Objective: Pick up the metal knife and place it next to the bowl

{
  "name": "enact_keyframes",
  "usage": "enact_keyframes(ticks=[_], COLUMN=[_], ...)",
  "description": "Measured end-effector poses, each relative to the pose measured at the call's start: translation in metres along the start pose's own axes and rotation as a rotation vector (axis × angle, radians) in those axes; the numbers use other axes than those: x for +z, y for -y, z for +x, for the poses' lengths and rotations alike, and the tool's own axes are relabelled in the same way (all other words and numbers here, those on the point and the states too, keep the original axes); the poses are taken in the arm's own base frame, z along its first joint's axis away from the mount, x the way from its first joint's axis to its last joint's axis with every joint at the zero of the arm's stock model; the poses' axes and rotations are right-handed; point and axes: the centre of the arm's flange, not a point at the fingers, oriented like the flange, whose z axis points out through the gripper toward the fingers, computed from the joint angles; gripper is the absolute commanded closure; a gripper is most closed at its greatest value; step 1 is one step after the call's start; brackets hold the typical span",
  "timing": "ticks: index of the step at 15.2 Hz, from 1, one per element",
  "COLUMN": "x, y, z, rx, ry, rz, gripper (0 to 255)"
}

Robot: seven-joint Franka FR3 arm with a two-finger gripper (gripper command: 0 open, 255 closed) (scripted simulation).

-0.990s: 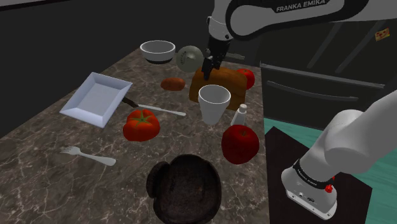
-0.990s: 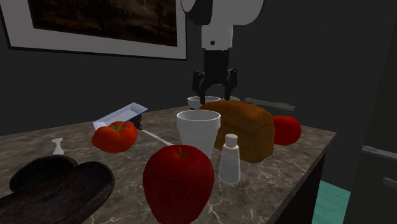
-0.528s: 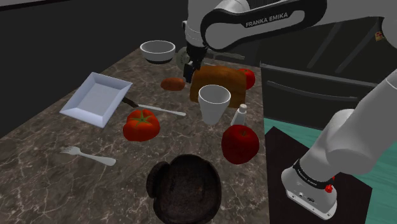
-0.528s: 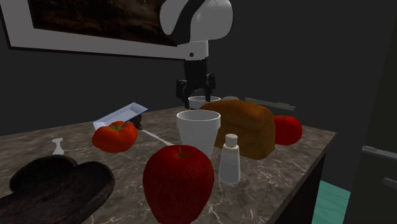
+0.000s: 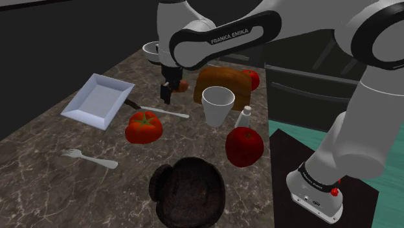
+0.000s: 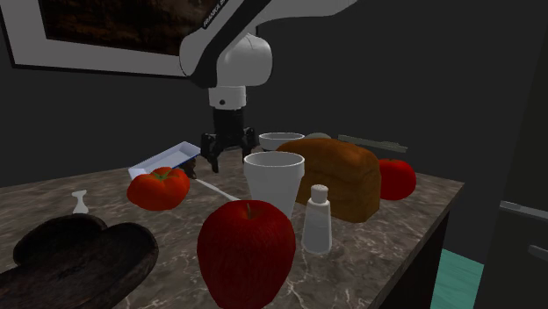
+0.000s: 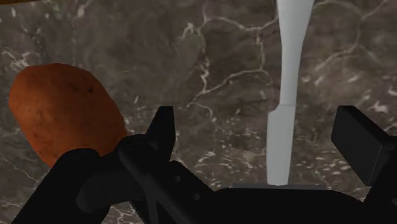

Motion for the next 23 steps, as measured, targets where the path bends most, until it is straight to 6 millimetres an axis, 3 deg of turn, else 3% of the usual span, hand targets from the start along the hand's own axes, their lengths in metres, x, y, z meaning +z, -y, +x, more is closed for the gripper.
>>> enact_keyframes(ticks=[3, 6, 11, 18, 19, 23], x=[0.017, 0.030, 0.054, 0.060, 0.060, 0.058], y=[0.022, 0.030, 0.029, 0.028, 0.028, 0.036], z=[0.025, 0.034, 0.036, 0.036, 0.037, 0.037], rx=[-0.051, -0.068, -0.066, -0.065, -0.065, -0.075], ry=[0.003, 0.004, -0.001, -0.005, -0.005, -0.006], rz=[0.011, 0.015, 0.013, 0.012, 0.012, 0.017], gripper=[0, 0, 0, 0, 255, 255])
